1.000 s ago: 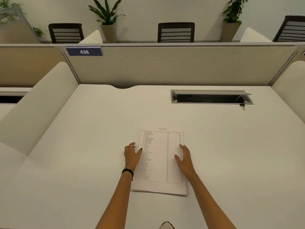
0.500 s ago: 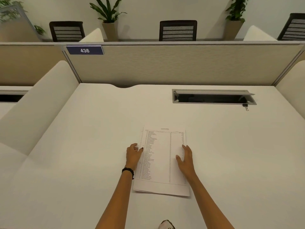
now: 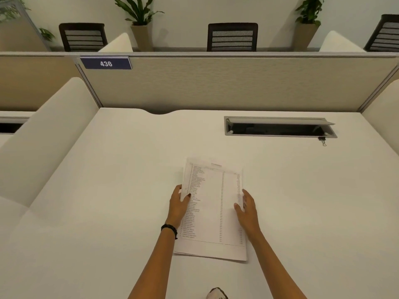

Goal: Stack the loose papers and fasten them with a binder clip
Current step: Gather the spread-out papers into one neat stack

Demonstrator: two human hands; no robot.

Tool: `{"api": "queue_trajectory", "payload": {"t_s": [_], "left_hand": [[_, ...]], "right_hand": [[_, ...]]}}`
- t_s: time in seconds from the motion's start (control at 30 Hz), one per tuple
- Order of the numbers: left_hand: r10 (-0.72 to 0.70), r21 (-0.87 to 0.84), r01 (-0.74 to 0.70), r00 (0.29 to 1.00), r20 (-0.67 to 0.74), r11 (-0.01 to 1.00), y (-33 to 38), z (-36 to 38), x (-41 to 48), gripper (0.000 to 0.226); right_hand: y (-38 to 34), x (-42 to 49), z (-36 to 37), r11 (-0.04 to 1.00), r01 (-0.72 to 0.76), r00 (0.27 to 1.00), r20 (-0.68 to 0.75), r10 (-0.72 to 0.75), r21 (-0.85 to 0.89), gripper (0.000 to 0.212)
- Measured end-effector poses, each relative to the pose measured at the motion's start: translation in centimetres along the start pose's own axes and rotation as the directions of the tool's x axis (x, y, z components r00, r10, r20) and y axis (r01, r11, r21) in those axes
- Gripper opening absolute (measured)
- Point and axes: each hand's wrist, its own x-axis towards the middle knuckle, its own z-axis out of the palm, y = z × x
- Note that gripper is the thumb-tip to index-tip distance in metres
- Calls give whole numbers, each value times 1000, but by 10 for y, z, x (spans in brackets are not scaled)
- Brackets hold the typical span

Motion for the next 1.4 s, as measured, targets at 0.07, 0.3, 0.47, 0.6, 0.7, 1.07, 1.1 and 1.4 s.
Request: {"api": "queue_trajectory", "payload": {"t_s": [0.07,0.3,0.47,0.6,0.7,1.07,1.1,1.4], "left_hand": [[48,-24,-47,999,5,999,10,2,0,19],[170,-23,-169,985,36,985,55,4,5,16],[334,-20,-335,942,-37,942,88,7,4,18],[415,-42,-419,907,-72,907,108,10,-3,27],[423,-78,-431,901,-96,899,111,13,-8,35],[450,-72,-459,886,-108,886,116,23,-16,22],[458,-81,-469,880,-124,879,118,22,-17,23],[397,-61,-403,913,-92,913,83,26,-20,22]], "right_hand": [[-5,2,-2,993,-46,998,-47,51,113,56],[-46,17,-17,940,-13,989,-136,63,341,35],[-93,18,-28,911,219,953,-278,-122,349,18],[-113,15,-33,899,323,924,-304,-232,296,16],[-114,13,-35,907,351,918,-276,-285,234,20],[-120,5,-41,918,323,933,-237,-270,228,7],[-121,4,-42,916,333,930,-238,-280,224,8],[-91,5,-37,960,222,970,-137,-199,174,13]]}}
